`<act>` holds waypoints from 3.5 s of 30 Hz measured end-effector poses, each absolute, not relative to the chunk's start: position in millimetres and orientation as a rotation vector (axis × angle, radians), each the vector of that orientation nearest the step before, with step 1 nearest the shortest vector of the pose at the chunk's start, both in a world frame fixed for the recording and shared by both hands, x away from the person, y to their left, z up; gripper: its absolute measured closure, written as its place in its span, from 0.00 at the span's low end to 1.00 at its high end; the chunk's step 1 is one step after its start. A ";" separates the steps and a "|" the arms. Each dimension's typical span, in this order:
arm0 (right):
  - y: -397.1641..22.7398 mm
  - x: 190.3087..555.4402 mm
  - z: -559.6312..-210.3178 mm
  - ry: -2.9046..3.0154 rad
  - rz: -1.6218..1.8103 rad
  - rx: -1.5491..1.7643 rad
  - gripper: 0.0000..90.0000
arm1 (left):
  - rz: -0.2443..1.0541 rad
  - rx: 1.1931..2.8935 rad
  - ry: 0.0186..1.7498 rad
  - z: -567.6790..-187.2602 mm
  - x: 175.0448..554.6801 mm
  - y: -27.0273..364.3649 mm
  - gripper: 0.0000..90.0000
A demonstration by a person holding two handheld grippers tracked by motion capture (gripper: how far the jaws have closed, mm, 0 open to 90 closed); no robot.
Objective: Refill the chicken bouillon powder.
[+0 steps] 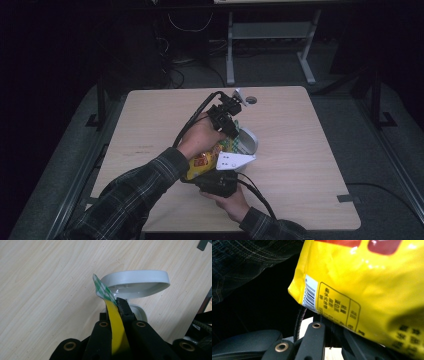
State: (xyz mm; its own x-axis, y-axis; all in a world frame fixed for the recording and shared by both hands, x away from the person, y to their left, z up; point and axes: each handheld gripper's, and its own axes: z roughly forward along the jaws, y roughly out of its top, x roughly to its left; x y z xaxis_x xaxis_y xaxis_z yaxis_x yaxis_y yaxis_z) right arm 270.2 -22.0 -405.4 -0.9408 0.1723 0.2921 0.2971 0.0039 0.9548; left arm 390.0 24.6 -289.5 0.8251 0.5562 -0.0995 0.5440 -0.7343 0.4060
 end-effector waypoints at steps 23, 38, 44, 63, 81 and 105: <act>-18.2 270.8 -413.2 -2.177 -2.048 -0.506 1.00 | -0.002 2.524 0.801 -289.5 388.3 35.8 1.00; -12.0 271.9 -424.7 -2.199 -1.982 -0.518 1.00 | -0.032 2.452 0.789 -285.0 383.8 56.8 1.00; -10.6 272.4 -427.4 -2.211 -1.969 -0.521 1.00 | -0.049 2.419 0.770 -278.3 381.0 66.1 1.00; -7.1 273.8 -437.8 -2.233 -1.915 -0.541 1.00 | -0.074 2.327 0.753 -267.5 371.7 101.0 1.00; -14.1 280.2 -440.2 -2.300 -1.893 -0.609 1.00 | 0.008 2.128 0.797 -269.9 366.2 178.1 1.00; -59.6 280.5 -431.0 -2.415 -1.852 -0.709 1.00 | 0.103 1.936 0.711 -319.3 385.7 193.9 1.00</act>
